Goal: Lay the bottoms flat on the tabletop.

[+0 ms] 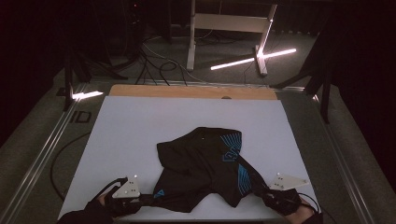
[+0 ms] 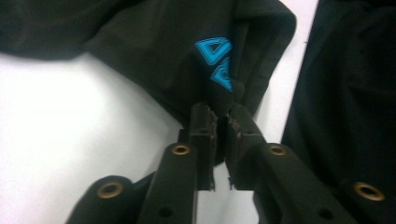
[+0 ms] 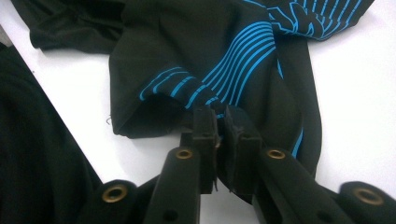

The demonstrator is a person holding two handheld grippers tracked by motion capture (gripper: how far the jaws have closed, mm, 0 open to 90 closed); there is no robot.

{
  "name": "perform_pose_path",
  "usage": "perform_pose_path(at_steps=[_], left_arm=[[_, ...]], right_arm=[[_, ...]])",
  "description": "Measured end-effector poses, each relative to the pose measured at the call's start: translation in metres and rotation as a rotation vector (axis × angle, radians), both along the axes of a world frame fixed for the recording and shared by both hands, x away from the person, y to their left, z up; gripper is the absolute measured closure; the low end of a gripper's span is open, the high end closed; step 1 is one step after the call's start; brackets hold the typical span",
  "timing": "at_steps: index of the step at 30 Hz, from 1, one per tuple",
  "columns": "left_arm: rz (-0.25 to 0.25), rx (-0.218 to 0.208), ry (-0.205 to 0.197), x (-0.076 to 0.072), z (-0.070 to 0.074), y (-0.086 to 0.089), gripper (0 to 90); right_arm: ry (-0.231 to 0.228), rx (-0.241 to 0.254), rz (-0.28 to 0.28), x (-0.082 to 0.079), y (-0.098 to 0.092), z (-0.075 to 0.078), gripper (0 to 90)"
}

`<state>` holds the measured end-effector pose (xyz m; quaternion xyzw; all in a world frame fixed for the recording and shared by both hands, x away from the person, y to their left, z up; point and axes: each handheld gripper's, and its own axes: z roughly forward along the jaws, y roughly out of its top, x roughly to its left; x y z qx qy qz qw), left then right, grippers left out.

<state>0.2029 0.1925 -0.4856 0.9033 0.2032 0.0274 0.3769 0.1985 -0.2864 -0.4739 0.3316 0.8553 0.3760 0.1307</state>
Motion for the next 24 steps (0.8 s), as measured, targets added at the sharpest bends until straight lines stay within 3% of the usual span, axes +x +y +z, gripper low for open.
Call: perform_pose_path(at_steps=[1,2,3,4,5,6,8,10,11,12,13,15,18,24], left_arm=[[-0.002,-0.012,-0.005,0.000,0.002,0.001,67.9],[0.003,-0.027,-0.021,0.000,0.004,0.002,62.3],[0.017,-0.037,-0.031,0.000,0.006,0.002,49.2],[0.023,-0.049,-0.040,0.001,0.008,0.003,49.2],[0.023,-0.049,-0.040,0.001,0.008,0.003,45.3],[0.054,-0.062,-0.058,0.006,0.013,0.003,45.3],[0.089,-0.071,-0.055,0.011,0.017,0.001,33.7],[0.122,-0.073,-0.049,0.019,0.020,-0.002,30.9],[0.141,-0.071,-0.048,0.022,0.021,-0.003,26.1],[0.158,-0.072,-0.042,0.026,0.022,-0.005,26.1],[0.167,-0.082,-0.036,0.029,0.023,-0.006,23.4],[0.177,-0.085,-0.040,0.035,0.025,-0.009,15.2],[0.181,-0.107,-0.034,0.043,0.028,-0.011,13.6],[0.212,-0.092,-0.060,0.059,0.032,-0.013,9.7]], right_arm=[[0.003,0.014,0.002,0.001,-0.001,0.002,70.1],[-0.006,0.020,0.004,0.001,-0.002,0.003,67.2],[-0.006,0.035,-0.001,0.001,-0.003,0.005,60.9],[0.005,0.055,-0.005,0.001,-0.003,0.008,54.4],[0.005,0.055,-0.005,0.001,-0.003,0.008,54.4],[-0.001,0.071,-0.011,0.002,-0.004,0.011,51.6],[-0.024,0.119,-0.025,0.013,-0.005,0.021,36.8],[-0.038,0.133,-0.022,0.016,-0.005,0.023,32.7],[-0.047,0.162,-0.010,0.022,-0.004,0.027,22.2],[-0.047,0.162,-0.010,0.022,-0.004,0.027,22.2],[-0.045,0.174,0.011,0.026,-0.002,0.028,15.7],[-0.049,0.187,0.013,0.037,0.003,0.032,12.9],[-0.058,0.162,0.031,0.044,0.008,0.032,10.4],[-0.071,0.176,0.026,0.063,0.016,0.030,10.4]])
